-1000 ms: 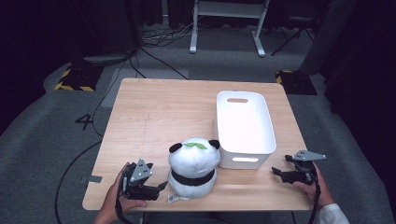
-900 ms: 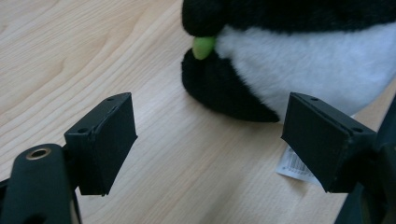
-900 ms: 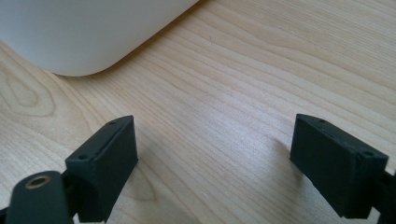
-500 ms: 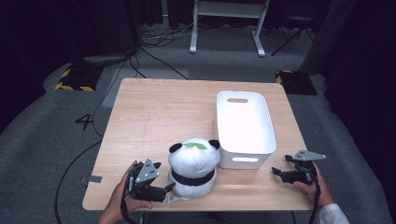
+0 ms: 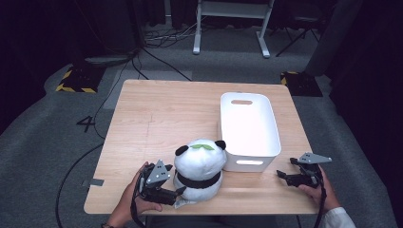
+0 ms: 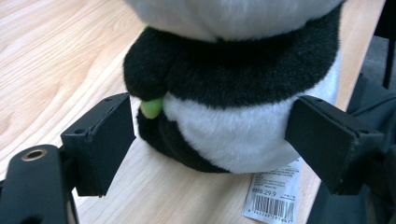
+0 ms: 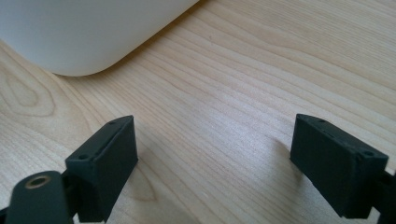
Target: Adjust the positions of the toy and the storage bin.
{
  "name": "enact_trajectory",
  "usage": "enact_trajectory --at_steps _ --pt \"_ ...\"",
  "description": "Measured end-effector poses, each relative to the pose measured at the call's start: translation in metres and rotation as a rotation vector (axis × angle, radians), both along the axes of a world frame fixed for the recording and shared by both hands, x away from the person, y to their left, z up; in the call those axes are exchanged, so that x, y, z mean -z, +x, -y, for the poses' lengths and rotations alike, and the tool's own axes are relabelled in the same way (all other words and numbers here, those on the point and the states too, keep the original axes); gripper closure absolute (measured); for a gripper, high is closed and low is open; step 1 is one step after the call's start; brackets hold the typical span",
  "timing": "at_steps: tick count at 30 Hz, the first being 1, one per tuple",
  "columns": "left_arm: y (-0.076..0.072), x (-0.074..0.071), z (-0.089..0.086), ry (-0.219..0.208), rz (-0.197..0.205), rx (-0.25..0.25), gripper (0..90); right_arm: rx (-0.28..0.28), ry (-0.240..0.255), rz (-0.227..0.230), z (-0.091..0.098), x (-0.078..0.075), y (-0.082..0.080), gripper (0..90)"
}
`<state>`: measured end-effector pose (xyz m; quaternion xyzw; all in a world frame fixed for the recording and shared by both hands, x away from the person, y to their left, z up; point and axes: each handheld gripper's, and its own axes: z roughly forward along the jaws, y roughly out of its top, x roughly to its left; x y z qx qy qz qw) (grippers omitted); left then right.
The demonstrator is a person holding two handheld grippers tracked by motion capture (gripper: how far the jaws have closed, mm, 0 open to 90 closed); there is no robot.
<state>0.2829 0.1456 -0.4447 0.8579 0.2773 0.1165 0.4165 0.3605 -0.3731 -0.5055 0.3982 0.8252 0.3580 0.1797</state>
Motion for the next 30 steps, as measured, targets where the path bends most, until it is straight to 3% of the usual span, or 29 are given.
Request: enact_trajectory --at_steps 7,11,15,17,19,23,27,28,30 --pt "0.001 -0.006 0.015 -0.008 0.004 0.030 15.2 0.000 0.000 0.000 0.000 0.000 0.000 14.5" --pt "0.006 -0.005 0.026 -0.018 0.007 0.015 9.8 0.000 0.000 0.000 0.000 0.000 0.000 14.5" --pt "0.013 -0.004 0.029 -0.035 0.008 -0.013 6.2 0.000 0.000 0.000 0.000 0.000 0.000 14.5" --pt "0.017 -0.002 0.028 -0.064 0.000 -0.027 3.7 0.000 0.000 0.000 0.000 0.000 0.000 14.5" --pt "0.021 0.000 0.027 -0.079 -0.016 -0.015 2.8 0.000 0.000 0.000 0.000 0.000 0.000 14.5" --pt "0.023 0.004 0.031 -0.062 -0.003 -0.005 0.3 0.000 0.000 0.000 0.000 0.000 0.000 14.5" --pt "0.022 0.004 0.032 -0.052 0.021 -0.011 9.3 0.000 0.000 0.000 0.000 0.000 0.000 14.5" --pt "0.022 0.005 0.031 -0.052 0.037 -0.012 21.0 0.000 0.000 0.000 0.000 0.000 0.000 14.5" --pt "0.022 0.005 0.030 -0.044 0.049 -0.019 29.3 0.000 -0.001 0.002 0.000 0.000 0.000 14.5"
